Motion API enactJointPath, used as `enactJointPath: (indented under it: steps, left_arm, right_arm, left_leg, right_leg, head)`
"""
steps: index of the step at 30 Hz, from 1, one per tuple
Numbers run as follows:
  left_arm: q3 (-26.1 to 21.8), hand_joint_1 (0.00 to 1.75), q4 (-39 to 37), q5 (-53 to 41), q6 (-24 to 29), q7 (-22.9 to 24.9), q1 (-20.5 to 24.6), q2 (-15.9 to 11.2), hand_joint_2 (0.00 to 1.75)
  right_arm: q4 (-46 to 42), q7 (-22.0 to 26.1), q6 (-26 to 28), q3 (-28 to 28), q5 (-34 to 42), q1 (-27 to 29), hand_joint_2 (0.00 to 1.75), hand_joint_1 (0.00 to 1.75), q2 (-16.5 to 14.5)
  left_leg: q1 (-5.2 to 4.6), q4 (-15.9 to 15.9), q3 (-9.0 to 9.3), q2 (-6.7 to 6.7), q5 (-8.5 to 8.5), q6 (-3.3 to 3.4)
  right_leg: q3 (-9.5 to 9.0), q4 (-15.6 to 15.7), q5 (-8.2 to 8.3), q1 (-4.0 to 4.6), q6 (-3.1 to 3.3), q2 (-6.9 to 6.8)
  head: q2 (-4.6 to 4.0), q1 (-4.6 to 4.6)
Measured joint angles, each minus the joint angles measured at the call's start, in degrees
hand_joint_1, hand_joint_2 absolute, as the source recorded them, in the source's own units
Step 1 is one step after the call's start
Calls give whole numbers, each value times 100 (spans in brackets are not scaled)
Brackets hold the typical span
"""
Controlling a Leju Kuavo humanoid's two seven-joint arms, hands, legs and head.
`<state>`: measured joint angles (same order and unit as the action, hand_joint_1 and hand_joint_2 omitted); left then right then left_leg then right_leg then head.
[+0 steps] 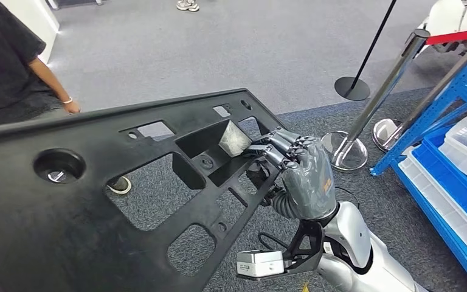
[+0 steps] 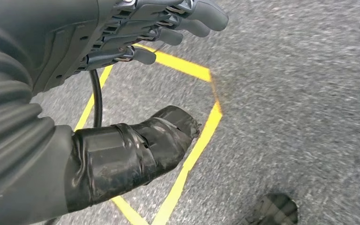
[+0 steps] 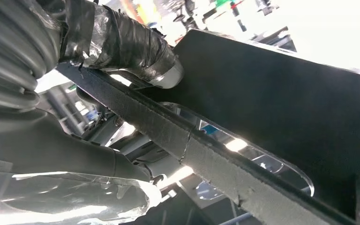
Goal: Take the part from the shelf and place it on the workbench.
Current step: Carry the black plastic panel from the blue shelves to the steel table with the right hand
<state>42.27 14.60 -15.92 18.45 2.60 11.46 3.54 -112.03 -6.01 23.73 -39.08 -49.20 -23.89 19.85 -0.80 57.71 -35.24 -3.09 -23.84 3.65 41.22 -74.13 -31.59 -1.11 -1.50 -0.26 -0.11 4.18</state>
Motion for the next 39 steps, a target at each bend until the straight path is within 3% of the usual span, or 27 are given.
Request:
enactJointPath:
  steps: [1,3,5,6,7,9,11,12,13,14,16,18,21,23,25,26,27,28,30,32,34,36,37,39]
  left_arm:
    - [0,0,0,-4,-2,2,-3,0,175]
    - [4,0,3,-28,-14,11,-8,-2,175]
    - [13,0,8,-56,-29,28,-22,-12,175]
    - [18,0,11,-64,-34,36,-31,-18,175]
    - [20,0,13,-66,-34,39,-37,-22,175]
    - [23,0,28,-69,-36,39,-30,-24,175]
    - [38,0,50,-72,-37,35,-24,-19,175]
    - [51,0,56,-72,-37,33,-28,-17,175]
    - [62,0,58,-72,-37,31,-35,-16,175]
    - [69,0,59,-72,-37,29,-40,-16,175]
    - [73,0,60,-77,-37,23,-36,-17,175]
    - [78,0,62,-84,-37,18,-20,-17,175]
    - [85,0,64,-87,-37,18,-29,-29,175]
    - [87,0,68,-86,-40,20,-33,-39,175]
    - [94,0,77,-84,-44,22,-15,-43,175]
    - [99,0,82,-82,-45,22,-8,-43,175]
    - [103,0,86,-81,-46,23,-9,-43,175]
    - [107,0,89,-80,-47,24,-15,-43,175]
    - [107,0,91,-78,-47,29,-25,-43,175]
    - [108,0,92,-75,-46,35,-17,-45,175]
    - [109,0,93,-74,-45,41,-8,-48,175]
    - [109,0,94,-74,-43,47,-17,-61,175]
    - [109,0,94,-74,-43,51,-22,-70,175]
    - [109,0,95,-74,-42,59,-6,-85,175]
  right_arm:
    - [1,1,-1,0,0,0,175,175,0]
    - [2,1,-5,0,2,5,175,175,-2]
    - [1,1,-14,0,7,10,175,175,-10]
    - [0,0,-18,0,9,11,175,175,-17]
    - [-2,-2,-20,0,9,11,175,175,-26]
    - [-8,-5,-22,0,12,16,175,175,-36]
    - [-11,-6,-26,0,15,32,175,175,-37]
    - [-11,-7,-32,0,15,40,175,175,-37]
    - [-11,-7,-38,0,15,47,175,175,-37]
    - [-12,-7,-44,0,14,50,175,175,-37]
    - [-20,-13,-49,0,7,55,175,175,-37]
    - [-35,-30,-48,0,-2,73,175,175,-37]
    - [-45,-52,-45,1,-3,111,175,175,-38]
    - [-52,-55,-32,2,21,121,175,175,-37]
    - [-57,-51,-16,4,74,147,175,175,-36]
    - [-58,-48,-11,4,97,170,175,175,-36]
    - [-57,-43,-11,4,111,193,175,175,-35]
    - [-57,-36,-12,4,118,209,175,175,-34]
    - [-57,-16,-16,5,129,215,175,175,-33]
    - [-60,2,-19,7,148,216,175,175,-33]
    - [-68,14,-21,9,167,221,175,175,-34]
    - [-74,18,-21,11,179,216,175,175,-37]
    - [-75,18,-21,11,182,213,175,175,-40]
    - [-79,19,-21,12,188,209,175,175,-45]
  left_leg:
    - [8,19,0,-23,-11,-9]
    - [48,164,-66,-180,-91,-96]
    - [90,320,-182,-384,-160,-214]
    - [90,377,-236,-370,-178,-257]
    - [87,485,-289,-253,-231,-283]
    - [87,986,-541,73,-465,-334]
    - [108,1609,-888,212,-688,-356]
    - [111,1753,-981,228,-692,-352]
    - [111,1695,-971,236,-595,-336]
    - [102,1437,-850,265,-419,-308]
    - [34,706,-489,478,-121,-227]
    - [-58,307,-288,645,-62,-154]
    - [-79,160,-178,506,-49,-80]
    - [-38,29,-48,398,-14,-7]
    - [-17,-14,10,290,-10,57]
    - [-17,-11,16,225,-15,77]
    - [-17,-2,20,150,-25,78]
    - [-13,14,21,76,-38,72]
    - [4,88,23,-75,-90,32]
    - [15,215,-25,-206,-165,-37]
    - [31,291,-99,-311,-198,-109]
    - [53,293,-139,-375,-195,-167]
    - [48,330,-159,-304,-221,-199]
    - [48,681,-330,-25,-409,-266]
  right_leg:
    - [-50,119,82,-8,-8,5]
    - [-310,692,332,-54,-33,176]
    - [-523,1157,480,-88,8,319]
    - [-538,1178,461,-83,61,297]
    - [-556,1198,466,-86,92,234]
    - [-592,1229,458,-66,137,100]
    - [-608,1237,440,-33,163,-45]
    - [-614,1237,429,-20,170,-110]
    - [-627,1237,415,-8,174,-172]
    - [-647,1238,399,4,174,-230]
    - [-699,1254,366,24,166,-335]
    - [-741,1293,349,36,133,-428]
    - [-835,1360,317,39,44,-541]
    - [-791,1151,174,36,12,-366]
    - [-459,508,-107,23,16,-95]
    - [-244,152,-225,18,11,-25]
    - [-85,-63,-246,15,-1,-2]
    - [-14,-91,-162,7,-16,6]
    - [-174,424,268,-23,-44,64]
    - [-436,1048,541,-68,-58,294]
    - [-529,1255,533,-68,-36,434]
    - [-554,1292,537,-56,22,342]
    - [-579,1316,539,-62,55,286]
    - [-637,1369,537,-73,113,149]
  head:
    - [0,-1]
    - [0,-14]
    - [0,-33]
    - [0,-35]
    - [0,-11]
    - [0,33]
    - [0,50]
    - [0,52]
    - [0,52]
    - [0,51]
    - [0,50]
    - [0,48]
    - [0,44]
    - [0,28]
    - [0,-2]
    - [0,-14]
    - [0,-21]
    - [0,-23]
    - [0,-31]
    - [0,-34]
    - [0,-44]
    - [0,-50]
    - [0,-35]
    - [0,0]
